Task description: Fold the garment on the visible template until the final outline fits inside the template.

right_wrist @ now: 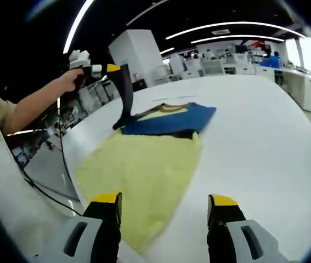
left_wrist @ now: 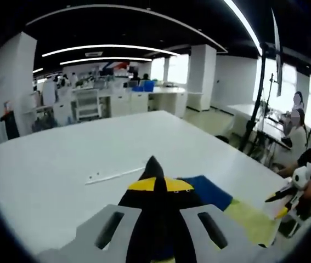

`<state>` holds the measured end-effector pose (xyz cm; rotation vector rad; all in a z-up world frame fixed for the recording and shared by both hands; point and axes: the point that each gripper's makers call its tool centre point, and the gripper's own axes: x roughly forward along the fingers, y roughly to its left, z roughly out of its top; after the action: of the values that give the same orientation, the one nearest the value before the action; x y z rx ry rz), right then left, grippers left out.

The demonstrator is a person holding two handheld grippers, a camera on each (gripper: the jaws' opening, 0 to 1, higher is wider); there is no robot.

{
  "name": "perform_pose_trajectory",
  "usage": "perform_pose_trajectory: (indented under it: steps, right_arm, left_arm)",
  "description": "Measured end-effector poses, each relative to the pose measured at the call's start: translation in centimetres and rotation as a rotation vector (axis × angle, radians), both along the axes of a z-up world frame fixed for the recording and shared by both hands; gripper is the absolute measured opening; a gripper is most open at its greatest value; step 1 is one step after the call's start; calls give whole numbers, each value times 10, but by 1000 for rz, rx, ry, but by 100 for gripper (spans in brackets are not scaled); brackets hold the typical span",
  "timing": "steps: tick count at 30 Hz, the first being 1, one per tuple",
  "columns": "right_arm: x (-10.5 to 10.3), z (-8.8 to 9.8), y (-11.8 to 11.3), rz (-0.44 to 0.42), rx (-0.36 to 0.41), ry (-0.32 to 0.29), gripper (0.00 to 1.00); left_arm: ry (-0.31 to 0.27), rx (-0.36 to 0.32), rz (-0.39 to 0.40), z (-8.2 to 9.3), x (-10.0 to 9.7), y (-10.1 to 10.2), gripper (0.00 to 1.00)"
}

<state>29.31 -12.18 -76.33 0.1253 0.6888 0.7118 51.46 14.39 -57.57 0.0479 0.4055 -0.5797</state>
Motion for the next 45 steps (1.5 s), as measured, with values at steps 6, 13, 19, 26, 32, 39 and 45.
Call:
perform_pose_trajectory:
  steps: [6, 13, 19, 26, 32, 39, 45]
  right_arm:
    - [1, -1, -3, -8, 4, 0, 61]
    - [0, -4, -8, -15, 3, 9, 61]
    - [-1, -5, -11, -24, 5, 11, 61]
    - [-1, -6, -14, -33, 7, 11, 62]
    - [-1, -5, -12, -30, 7, 10, 62]
    - [0, -2, -14, -28, -1, 3, 62]
    - [0, -1, -15, -31, -2, 1, 62]
  left_arm:
    - [2, -4, -46, 2, 6, -26, 1]
    - [9, 9, -99, -2, 11, -56, 1]
    - [31, 25, -138, -13, 12, -77, 1]
    - [54, 39, -169, -25, 12, -96, 1]
    - [77, 45, -182, -39, 12, -109, 1]
    - [80, 37, -202, -40, 10, -127, 1]
    - [103, 27, -248, -48, 7, -145, 2]
